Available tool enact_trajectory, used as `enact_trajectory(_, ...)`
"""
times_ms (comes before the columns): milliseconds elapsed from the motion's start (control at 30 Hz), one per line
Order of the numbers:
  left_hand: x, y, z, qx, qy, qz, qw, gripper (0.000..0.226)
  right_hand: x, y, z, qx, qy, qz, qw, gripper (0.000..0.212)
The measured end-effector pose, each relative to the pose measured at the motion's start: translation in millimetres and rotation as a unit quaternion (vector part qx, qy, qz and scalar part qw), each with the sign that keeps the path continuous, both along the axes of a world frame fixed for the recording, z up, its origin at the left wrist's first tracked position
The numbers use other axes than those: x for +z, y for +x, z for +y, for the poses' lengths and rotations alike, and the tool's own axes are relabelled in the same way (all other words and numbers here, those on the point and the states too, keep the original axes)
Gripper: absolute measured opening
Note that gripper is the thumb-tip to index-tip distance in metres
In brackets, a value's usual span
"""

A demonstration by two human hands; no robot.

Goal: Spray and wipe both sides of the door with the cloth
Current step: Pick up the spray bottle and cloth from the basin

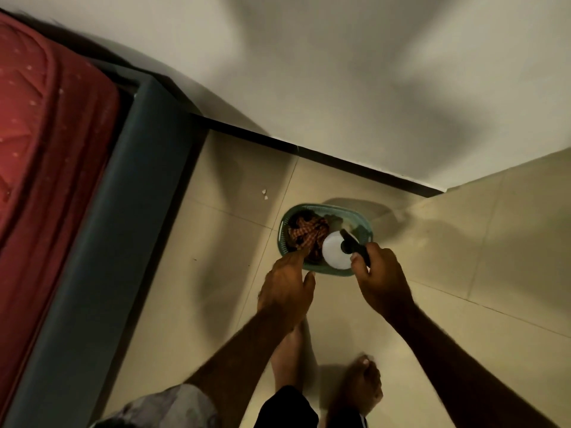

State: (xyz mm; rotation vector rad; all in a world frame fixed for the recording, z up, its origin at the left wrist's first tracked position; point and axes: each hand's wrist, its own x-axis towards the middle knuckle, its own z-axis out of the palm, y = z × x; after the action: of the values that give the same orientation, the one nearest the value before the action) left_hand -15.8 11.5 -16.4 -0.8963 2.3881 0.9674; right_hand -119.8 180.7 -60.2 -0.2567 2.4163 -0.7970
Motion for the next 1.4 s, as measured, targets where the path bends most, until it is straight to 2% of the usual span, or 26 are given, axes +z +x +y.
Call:
enact_trajectory(67, -2, -4, 4, 0.013, 0.014, 0.002, 1.0, 0.061, 13, 11, 3, 0.007, -0.033, 0.01, 0.999, 0.008)
enact_trajectory(133, -3, -5, 9, 0.024, 0.04, 0.024, 0.999, 0.065, 29, 20, 2, 0.003, -0.081, 0.019, 0.997, 0.017)
enact_trajectory(267, -3, 2, 20, -0.009, 0.1, 0.129, 0.987, 0.072, 58, 24, -2, 0.051, -0.182, -0.034, 0.981, 0.018)
enact_trajectory(333, -1, 5, 23, 0.039, 0.097, 0.151, 0.983, 0.059, 64, 22, -3, 0.105, -0.208, -0.054, 0.971, 0.021)
enact_trajectory(400, -1, 8, 22, 0.105, 0.099, 0.141, 0.98, 0.041, 63, 20, -8, 0.147, -0.208, -0.038, 0.966, 0.028)
enact_trajectory(467, -4, 9, 19, 0.152, 0.124, 0.121, 0.973, 0.027, 58, 16, -16, 0.177, -0.185, -0.014, 0.966, 0.026)
enact_trajectory(533, -4, 11, 17, 0.188, 0.122, 0.101, 0.969, 0.034, 53, 14, -29, 0.194, -0.178, 0.015, 0.965, 0.026)
enact_trajectory(567, -5, 13, 15, 0.21, 0.109, 0.088, 0.968, 0.037, 48, 13, -37, 0.176, -0.198, 0.02, 0.964, 0.032)
enact_trajectory(667, -10, 24, 5, 0.289, 0.043, 0.038, 0.956, 0.021, 20, 13, -52, -0.008, -0.248, -0.015, 0.969, 0.049)
enact_trajectory(700, -11, 28, -1, 0.306, 0.022, 0.03, 0.951, 0.023, 3, 11, -57, -0.056, -0.209, -0.021, 0.976, 0.049)
enact_trajectory(733, -10, 33, -8, 0.314, 0.0, 0.021, 0.949, 0.027, -15, 8, -62, -0.057, -0.132, -0.023, 0.989, 0.043)
enact_trajectory(800, -13, 42, -24, 0.317, -0.033, 0.016, 0.948, 0.033, -54, 4, -77, -0.066, -0.041, -0.093, 0.993, 0.033)
enact_trajectory(900, -9, 55, -36, 0.311, -0.025, 0.06, 0.948, 0.025, -102, 4, -98, -0.14, -0.065, -0.206, 0.966, 0.047)
enact_trajectory(933, -8, 58, -39, 0.316, -0.001, 0.088, 0.945, 0.017, -116, 4, -100, -0.112, -0.071, -0.215, 0.968, 0.057)
enact_trajectory(967, -5, 61, -40, 0.325, 0.027, 0.119, 0.938, 0.013, -120, 3, -101, -0.031, -0.068, -0.212, 0.974, 0.068)
enact_trajectory(1000, -4, 64, -43, 0.331, 0.048, 0.14, 0.932, 0.015, -122, 3, -105, 0.032, -0.013, -0.211, 0.977, 0.074)
enact_trajectory(1033, -4, 67, -45, 0.332, 0.065, 0.152, 0.929, 0.02, -123, 3, -108, 0.101, 0.049, -0.159, 0.981, 0.069)
enact_trajectory(1100, -2, 70, -49, 0.324, 0.092, 0.152, 0.929, 0.026, -117, 8, -107, 0.165, 0.106, -0.139, 0.971, 0.044)
enact_trajectory(1167, 7, 67, -50, 0.319, 0.116, 0.159, 0.927, 0.024, -115, 16, -106, 0.127, 0.086, -0.122, 0.981, 0.033)
enact_trajectory(1233, 19, 62, -50, 0.324, 0.124, 0.172, 0.922, 0.026, -104, 23, -100, 0.022, -0.009, -0.16, 0.987, 0.034)
enact_trajectory(1333, 33, 52, -50, 0.339, 0.116, 0.159, 0.92, 0.026, -69, 25, -88, -0.108, -0.07, -0.182, 0.975, 0.029)
enact_trajectory(1400, 47, 44, -48, 0.317, 0.098, 0.154, 0.931, 0.025, -38, 25, -77, -0.192, -0.127, -0.186, 0.955, 0.038)
